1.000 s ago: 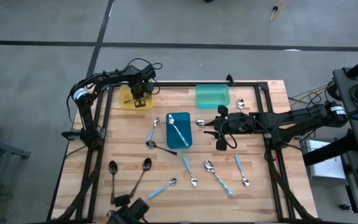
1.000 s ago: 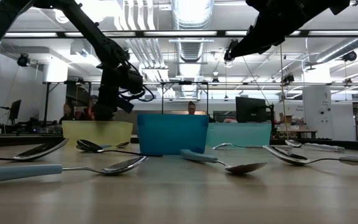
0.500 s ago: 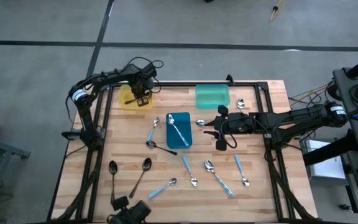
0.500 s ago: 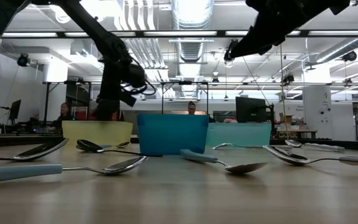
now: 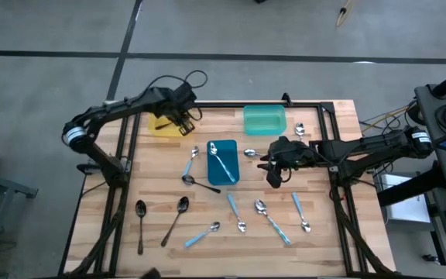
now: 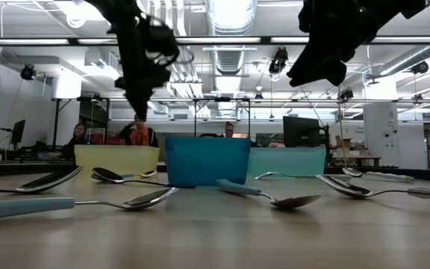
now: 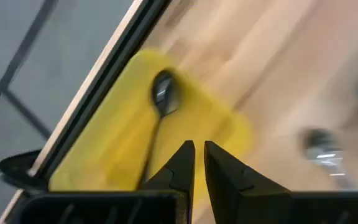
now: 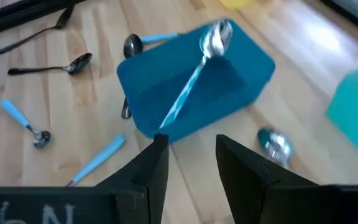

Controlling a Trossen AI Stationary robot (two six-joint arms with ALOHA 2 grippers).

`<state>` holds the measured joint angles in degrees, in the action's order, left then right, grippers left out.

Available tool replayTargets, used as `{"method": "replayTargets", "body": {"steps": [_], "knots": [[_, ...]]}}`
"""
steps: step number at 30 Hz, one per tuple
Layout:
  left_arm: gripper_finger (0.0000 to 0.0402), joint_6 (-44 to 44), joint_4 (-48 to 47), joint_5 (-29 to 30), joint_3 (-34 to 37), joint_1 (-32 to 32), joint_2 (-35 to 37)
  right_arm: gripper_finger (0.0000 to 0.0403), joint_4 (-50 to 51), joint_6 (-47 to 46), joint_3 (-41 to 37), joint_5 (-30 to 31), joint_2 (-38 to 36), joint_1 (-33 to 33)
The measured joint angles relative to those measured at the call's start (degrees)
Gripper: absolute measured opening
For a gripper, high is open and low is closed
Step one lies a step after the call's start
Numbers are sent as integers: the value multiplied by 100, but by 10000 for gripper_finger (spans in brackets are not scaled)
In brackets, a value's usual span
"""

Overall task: Sort silverware by color (type)
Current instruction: Put the light blue spoon into the light blue bin

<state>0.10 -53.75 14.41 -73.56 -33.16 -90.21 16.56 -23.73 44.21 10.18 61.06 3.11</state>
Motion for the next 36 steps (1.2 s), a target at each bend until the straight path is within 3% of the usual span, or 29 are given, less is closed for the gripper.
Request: {"method": "replayTargets", "body": {"steps": [8,18,29,36], "knots": [[18,413,918,0,600,1579,802,123,245,-932,0,-17,1,180],[18,843,3046,2,1577,3164,1263,123,314,-1541,0,36,0,-59],[18,899,3514,17,1644,3553,1191,123,1382,-2159,2,-39,0,-556],[18,944,3481,20,1646,3558,1191,123,2912,-3208,2,-778,0,-412]]}}
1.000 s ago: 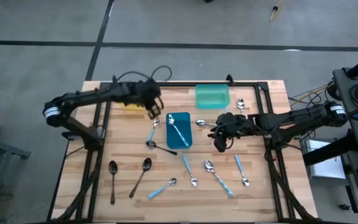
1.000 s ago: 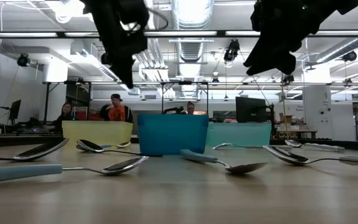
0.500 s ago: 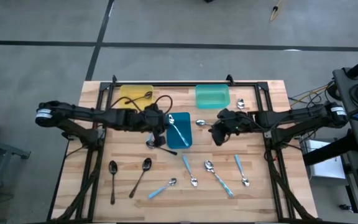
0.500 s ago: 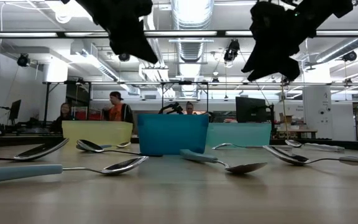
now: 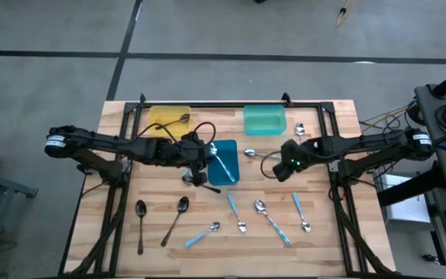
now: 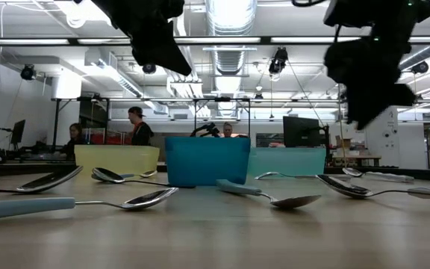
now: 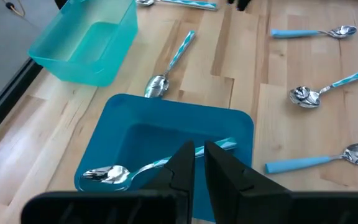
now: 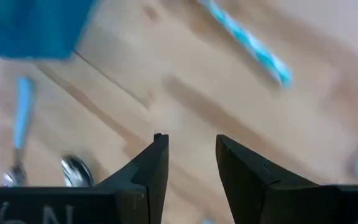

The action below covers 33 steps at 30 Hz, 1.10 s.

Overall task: Sort silverware by color (type)
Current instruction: Put the light blue spoon into the light blue bin

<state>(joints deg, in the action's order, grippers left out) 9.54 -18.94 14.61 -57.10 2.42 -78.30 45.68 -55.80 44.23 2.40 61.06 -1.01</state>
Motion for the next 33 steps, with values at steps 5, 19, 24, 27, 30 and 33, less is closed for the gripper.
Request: {"method": "replayTargets", "body": {"steps": [5,19,24,27,30,33], "knots": [[18,0,1,0,0,0,0,123,462,-776,0,-574,0,495],[18,-307,142,2,2,-4,-2,123,550,-2540,0,-707,686,1769],[18,-429,157,2,2,-4,-4,123,566,-2630,0,-744,1306,1802],[18,-435,160,2,2,-4,-4,123,588,-2629,0,-744,1590,1800],[18,-455,160,2,2,-4,-4,123,590,-2622,0,-746,1785,1800],[18,-455,170,2,2,-4,-4,123,587,-2613,0,-746,1953,1800]]}}
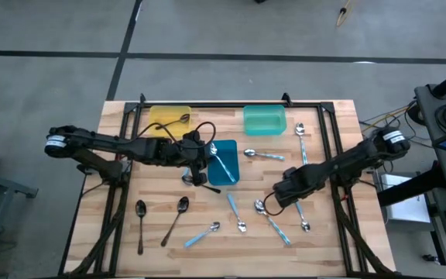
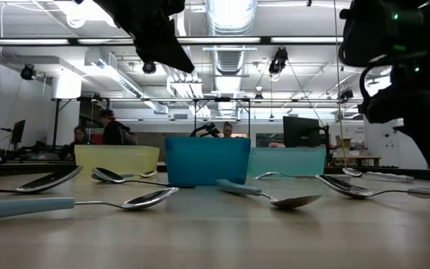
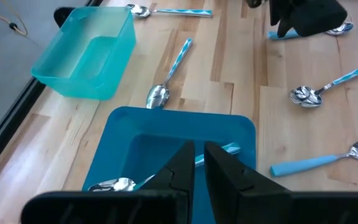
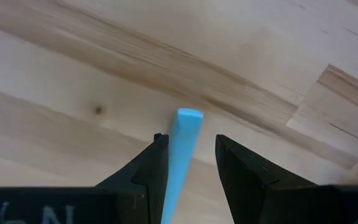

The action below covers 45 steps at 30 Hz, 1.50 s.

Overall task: Sort silverware by color (type)
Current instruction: Put the light blue spoon into the light blue bin

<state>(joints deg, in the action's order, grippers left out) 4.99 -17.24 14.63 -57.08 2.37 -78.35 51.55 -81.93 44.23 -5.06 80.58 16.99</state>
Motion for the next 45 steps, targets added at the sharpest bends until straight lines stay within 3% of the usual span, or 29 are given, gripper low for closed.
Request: {"method": "replayTargets", "body": {"steps": [15,25,28,32,39,45], "knots": [[18,-2,92,0,0,0,-2,121,-230,352,22,9,611,0],[18,-2,144,0,0,0,-2,111,-291,324,13,9,631,0],[18,-2,147,0,0,0,-2,93,-329,321,11,8,633,0],[18,-2,160,0,0,0,-2,40,-353,338,11,34,633,0],[18,-2,182,0,0,0,-2,40,-295,455,51,53,513,0],[18,-1,294,-1,0,1,-2,40,-204,611,296,812,-68,-7]]}}
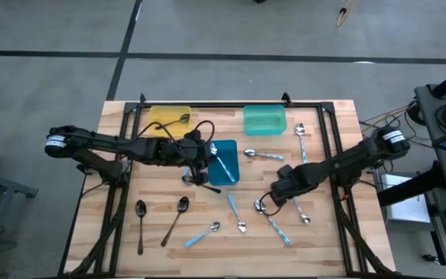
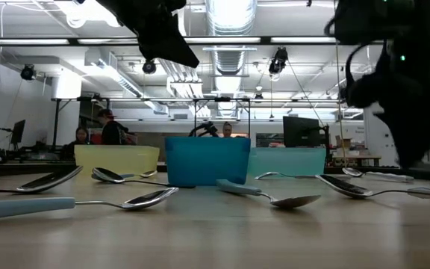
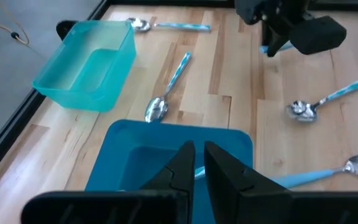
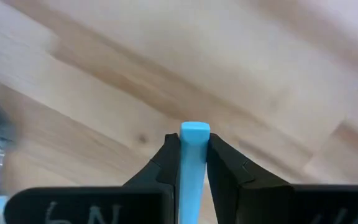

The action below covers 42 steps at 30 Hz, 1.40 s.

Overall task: Sort silverware by color (type)
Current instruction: Put the light blue spoon into the light blue bin

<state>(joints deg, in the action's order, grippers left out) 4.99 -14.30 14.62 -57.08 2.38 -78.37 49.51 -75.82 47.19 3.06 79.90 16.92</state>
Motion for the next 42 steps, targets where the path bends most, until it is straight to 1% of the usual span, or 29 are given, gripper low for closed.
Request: {"method": "replayTargets", "body": {"steps": [3,7,12,16,20,23,25,28,31,35,38,42], "knots": [[18,7,152,-5,0,1,0,40,7,85,111,624,-357,7],[18,18,451,-7,2,1,0,40,-418,446,194,1809,-975,6],[18,-14,1102,-12,9,20,0,40,-1851,1619,122,3178,-1604,7],[18,-205,1370,-18,24,45,0,40,-3353,2953,41,3875,-1804,5],[18,-281,1574,-21,24,69,-78,40,-5118,4281,-131,4150,-1794,7],[18,-30,1691,-53,22,69,-229,40,-6448,5089,-304,4217,-1638,-27],[20,7,1757,-209,13,66,-397,40,-7272,5572,-372,4215,-1495,-68],[33,-15,1990,-526,-18,63,-648,40,-8102,6091,-385,4228,-1271,-110],[60,-87,2227,-630,-42,69,-868,40,-8385,6332,-385,4221,-1115,-128],[111,-91,2356,-628,-42,64,-1055,40,-8416,6344,-385,4222,-1049,-144],[146,-82,2573,-625,-42,58,-1154,40,-8410,6393,-385,4333,-1041,-150],[178,26,2719,-624,-42,56,-1240,40,-8542,6544,-385,4520,-1042,-150]]}}
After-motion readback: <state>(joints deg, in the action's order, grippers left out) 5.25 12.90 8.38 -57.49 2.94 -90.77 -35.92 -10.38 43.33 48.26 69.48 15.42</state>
